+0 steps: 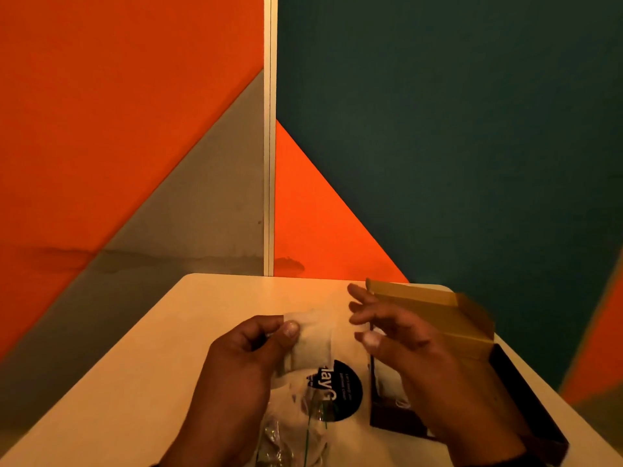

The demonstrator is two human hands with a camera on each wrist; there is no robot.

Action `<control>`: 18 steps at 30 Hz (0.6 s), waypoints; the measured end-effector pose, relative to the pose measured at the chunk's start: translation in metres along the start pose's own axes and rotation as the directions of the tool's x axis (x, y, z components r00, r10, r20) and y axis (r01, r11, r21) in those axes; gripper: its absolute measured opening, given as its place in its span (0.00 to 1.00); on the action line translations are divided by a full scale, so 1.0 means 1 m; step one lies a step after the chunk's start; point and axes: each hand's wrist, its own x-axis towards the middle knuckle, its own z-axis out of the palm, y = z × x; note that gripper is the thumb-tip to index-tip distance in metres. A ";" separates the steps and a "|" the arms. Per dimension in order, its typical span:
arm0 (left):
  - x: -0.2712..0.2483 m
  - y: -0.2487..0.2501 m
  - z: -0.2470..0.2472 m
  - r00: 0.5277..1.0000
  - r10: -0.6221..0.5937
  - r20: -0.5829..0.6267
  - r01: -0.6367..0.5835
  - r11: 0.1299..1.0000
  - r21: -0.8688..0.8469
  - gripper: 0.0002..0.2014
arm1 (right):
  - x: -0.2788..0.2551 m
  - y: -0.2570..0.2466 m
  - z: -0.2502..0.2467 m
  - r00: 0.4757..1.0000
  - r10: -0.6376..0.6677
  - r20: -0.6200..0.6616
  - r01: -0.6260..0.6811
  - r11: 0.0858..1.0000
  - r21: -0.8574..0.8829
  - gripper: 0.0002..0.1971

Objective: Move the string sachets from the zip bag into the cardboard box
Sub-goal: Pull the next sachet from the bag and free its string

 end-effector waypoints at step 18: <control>0.000 0.006 -0.007 0.994 0.058 0.095 -0.076 0.975 0.210 0.12 | 0.005 0.000 0.011 0.975 0.060 -0.214 -0.086 0.990 -0.116 0.19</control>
